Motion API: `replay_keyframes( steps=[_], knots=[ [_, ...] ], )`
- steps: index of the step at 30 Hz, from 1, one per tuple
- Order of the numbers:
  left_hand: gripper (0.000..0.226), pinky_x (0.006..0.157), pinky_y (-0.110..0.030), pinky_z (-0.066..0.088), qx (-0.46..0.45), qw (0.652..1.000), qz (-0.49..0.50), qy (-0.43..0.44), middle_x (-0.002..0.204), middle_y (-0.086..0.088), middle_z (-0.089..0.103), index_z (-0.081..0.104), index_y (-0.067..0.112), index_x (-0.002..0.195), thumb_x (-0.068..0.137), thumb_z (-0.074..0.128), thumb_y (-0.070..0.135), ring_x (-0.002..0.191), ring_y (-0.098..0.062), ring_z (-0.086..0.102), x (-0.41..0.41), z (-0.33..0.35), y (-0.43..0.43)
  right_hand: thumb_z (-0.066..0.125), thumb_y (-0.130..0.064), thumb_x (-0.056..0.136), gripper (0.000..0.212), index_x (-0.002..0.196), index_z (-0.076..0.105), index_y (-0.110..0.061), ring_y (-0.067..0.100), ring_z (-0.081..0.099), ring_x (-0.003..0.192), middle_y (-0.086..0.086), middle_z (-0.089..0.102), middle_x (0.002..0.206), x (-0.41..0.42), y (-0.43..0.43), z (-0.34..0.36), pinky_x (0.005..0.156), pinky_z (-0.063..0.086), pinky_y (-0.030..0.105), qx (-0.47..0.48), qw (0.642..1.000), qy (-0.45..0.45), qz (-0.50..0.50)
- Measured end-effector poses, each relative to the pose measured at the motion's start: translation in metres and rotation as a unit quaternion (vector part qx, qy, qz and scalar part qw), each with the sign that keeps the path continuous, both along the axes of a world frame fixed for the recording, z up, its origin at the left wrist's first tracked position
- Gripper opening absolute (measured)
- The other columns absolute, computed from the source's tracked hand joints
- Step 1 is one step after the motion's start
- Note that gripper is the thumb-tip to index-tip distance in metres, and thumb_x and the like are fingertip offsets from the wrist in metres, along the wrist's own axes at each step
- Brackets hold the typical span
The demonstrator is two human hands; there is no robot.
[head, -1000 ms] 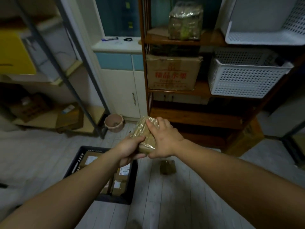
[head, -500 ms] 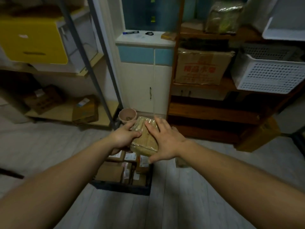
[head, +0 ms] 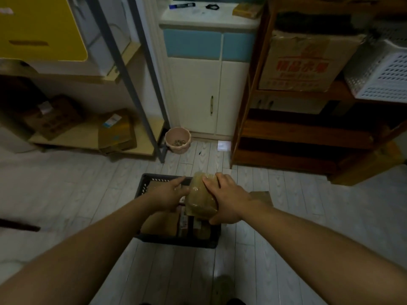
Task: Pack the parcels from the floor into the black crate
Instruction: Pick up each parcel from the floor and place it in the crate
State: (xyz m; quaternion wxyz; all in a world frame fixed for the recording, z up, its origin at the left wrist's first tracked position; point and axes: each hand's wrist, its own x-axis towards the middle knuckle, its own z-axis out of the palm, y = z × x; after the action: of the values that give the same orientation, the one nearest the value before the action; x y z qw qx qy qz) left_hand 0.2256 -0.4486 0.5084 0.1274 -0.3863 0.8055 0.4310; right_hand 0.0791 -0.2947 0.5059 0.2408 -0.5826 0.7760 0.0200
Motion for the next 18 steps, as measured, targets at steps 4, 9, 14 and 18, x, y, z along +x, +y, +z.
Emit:
replay_keyframes(
  steps=[4, 9, 14, 18],
  knots=[
    [0.052, 0.108, -0.046, 0.035, -0.042, 0.993, -0.110, -0.019, 0.138, -0.008, 0.047, 0.044, 0.019, 0.135, 0.089, 0.059, 0.037, 0.127, -0.025, 0.044, 0.014, -0.053, -0.039, 0.072, -0.059, 0.063, 0.120, 0.147, -0.011, -0.037, 0.034, -0.001, 0.140, 0.006, -0.006, 0.155, 0.003, -0.012, -0.054, 0.111, 0.020, 0.047, 0.023, 0.998, -0.032, -0.041],
    [0.068, 0.116, -0.050, 0.008, -0.147, 0.954, -0.219, -0.144, 0.157, -0.007, 0.007, 0.015, 0.028, 0.149, 0.092, 0.042, 0.053, 0.143, -0.036, 0.005, 0.034, -0.145, -0.083, 0.069, -0.061, 0.062, 0.120, 0.147, -0.013, -0.039, 0.033, -0.009, 0.142, 0.008, -0.014, 0.156, 0.018, -0.022, -0.132, 0.114, 0.014, 0.047, 0.055, 0.994, -0.047, -0.084],
    [0.064, 0.116, -0.054, 0.005, -0.165, 0.954, -0.225, -0.113, 0.157, -0.013, 0.012, 0.021, 0.025, 0.148, 0.092, 0.041, 0.048, 0.143, -0.037, 0.005, 0.034, -0.253, -0.109, 0.072, -0.060, 0.060, 0.124, 0.148, -0.012, -0.038, 0.032, -0.008, 0.142, 0.008, -0.012, 0.155, 0.027, -0.044, -0.228, 0.113, 0.017, 0.046, 0.077, 0.990, -0.045, -0.107],
    [0.070, 0.114, -0.057, 0.008, -0.190, 0.941, -0.265, -0.095, 0.156, -0.007, 0.011, 0.019, 0.027, 0.147, 0.088, 0.054, 0.042, 0.143, -0.036, 0.003, 0.026, -0.350, -0.111, 0.071, -0.061, 0.060, 0.123, 0.148, -0.011, -0.037, 0.032, -0.001, 0.140, 0.005, -0.006, 0.154, 0.018, -0.059, -0.316, 0.112, 0.020, 0.045, 0.083, 0.991, -0.049, -0.091]
  ],
)
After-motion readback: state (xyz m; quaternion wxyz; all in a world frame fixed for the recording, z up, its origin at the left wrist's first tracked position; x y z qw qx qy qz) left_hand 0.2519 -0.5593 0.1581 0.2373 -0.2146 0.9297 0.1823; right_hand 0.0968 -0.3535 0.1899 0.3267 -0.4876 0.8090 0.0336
